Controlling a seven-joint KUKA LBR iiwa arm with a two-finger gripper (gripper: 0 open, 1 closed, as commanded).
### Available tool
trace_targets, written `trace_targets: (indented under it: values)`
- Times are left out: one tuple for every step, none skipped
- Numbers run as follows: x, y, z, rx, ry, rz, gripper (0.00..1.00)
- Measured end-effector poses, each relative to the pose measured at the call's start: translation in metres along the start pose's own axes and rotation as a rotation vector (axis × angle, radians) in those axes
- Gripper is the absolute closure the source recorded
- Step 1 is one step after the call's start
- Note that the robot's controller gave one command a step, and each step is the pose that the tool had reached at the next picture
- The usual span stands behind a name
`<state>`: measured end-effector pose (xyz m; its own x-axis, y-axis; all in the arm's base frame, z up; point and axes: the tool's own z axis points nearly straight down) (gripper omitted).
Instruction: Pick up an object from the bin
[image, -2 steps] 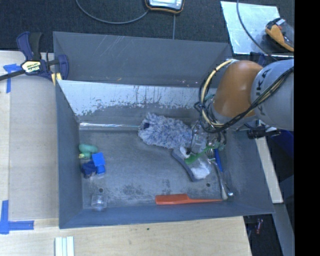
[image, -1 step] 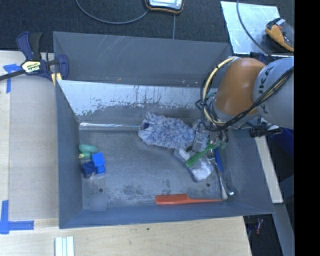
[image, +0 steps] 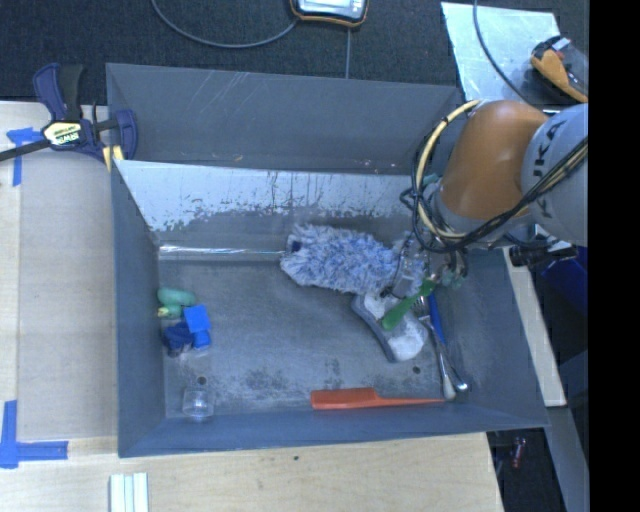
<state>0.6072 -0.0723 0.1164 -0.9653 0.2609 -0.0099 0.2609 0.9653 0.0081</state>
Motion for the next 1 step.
trace_targets:
  values:
    - [-0.0033, 0.0003, -0.0376, -0.001, -0.011, 0.000, 1.00]
